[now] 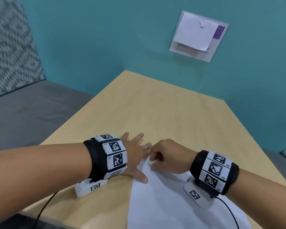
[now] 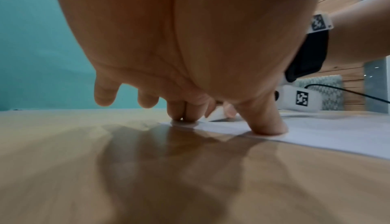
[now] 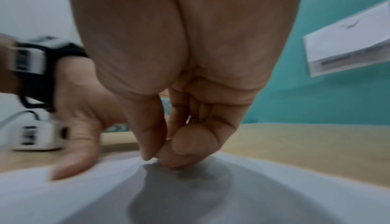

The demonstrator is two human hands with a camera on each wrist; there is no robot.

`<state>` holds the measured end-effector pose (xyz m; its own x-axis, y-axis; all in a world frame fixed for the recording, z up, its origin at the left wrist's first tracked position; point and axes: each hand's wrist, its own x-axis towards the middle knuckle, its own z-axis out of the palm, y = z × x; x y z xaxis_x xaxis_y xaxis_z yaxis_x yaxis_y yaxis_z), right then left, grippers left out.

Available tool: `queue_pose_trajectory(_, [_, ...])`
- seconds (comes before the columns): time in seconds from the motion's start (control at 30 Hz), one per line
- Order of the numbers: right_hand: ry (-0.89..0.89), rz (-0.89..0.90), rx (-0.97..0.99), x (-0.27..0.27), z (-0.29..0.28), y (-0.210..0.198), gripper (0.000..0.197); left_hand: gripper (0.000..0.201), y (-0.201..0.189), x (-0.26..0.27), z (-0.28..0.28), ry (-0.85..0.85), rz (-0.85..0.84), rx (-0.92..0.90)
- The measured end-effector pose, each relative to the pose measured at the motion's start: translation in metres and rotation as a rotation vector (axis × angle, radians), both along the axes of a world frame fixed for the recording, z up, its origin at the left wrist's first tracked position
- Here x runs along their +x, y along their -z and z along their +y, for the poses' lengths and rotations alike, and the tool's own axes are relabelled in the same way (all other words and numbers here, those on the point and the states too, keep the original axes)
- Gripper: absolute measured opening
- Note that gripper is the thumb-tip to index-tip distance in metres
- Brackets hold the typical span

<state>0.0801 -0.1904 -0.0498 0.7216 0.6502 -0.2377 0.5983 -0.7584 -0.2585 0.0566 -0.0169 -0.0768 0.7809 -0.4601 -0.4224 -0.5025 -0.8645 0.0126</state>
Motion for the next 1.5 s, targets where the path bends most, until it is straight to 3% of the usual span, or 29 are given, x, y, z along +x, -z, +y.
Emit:
queue_pose_trajectory(0.07, [-0.041, 0.019, -0.005, -0.003, 0.0, 0.0, 0.012, 0.101, 0.0, -0.001, 0.001, -0.013, 0.019, 0.004])
queue_pose_trajectory(0.2, [0.053, -0.067, 0.013, 0.018, -0.003, -0.004, 0.013, 0.103, -0.001, -0.003, 0.001, -0.025, 0.035, 0.028])
queue_pose_trajectory(0.37, [-0.098, 0.056, 0.047, -0.011, 0.007, 0.004, 0.015, 0.086, -0.002, -0.006, 0.002, -0.036, 0.04, -0.044])
queue_pose_trajectory(0.5, [0.036, -0.029, 0.043, 0.014, -0.001, -0.001, 0.015, 0.101, 0.0, -0.004, 0.001, -0.022, 0.033, 0.003])
queue_pose_trajectory(0.67, [-0.103, 0.024, 0.012, -0.006, 0.005, 0.003, 0.013, 0.09, -0.002, -0.006, 0.002, -0.031, 0.034, -0.017])
queue_pose_trajectory(0.8, [0.065, -0.067, 0.034, 0.02, -0.011, -0.002, 0.012, 0.102, -0.005, -0.007, -0.001, -0.034, 0.048, 0.041])
queue_pose_trajectory(0.93, [-0.058, 0.016, 0.015, -0.001, -0.003, 0.002, 0.012, 0.097, -0.005, -0.007, 0.001, -0.037, 0.055, 0.003])
queue_pose_trajectory(1.07, [0.054, -0.04, 0.033, 0.02, -0.01, -0.001, 0.017, 0.103, -0.004, -0.007, 0.0, -0.027, 0.052, 0.046])
queue_pose_trajectory(1.2, [-0.037, 0.016, 0.018, 0.013, -0.007, 0.004, 0.019, 0.102, -0.005, -0.005, 0.002, -0.032, 0.072, 0.027])
queue_pose_trajectory(1.5, [0.002, 0.003, 0.034, 0.023, -0.004, 0.004, 0.019, 0.107, -0.001, -0.003, 0.004, -0.025, 0.071, 0.027])
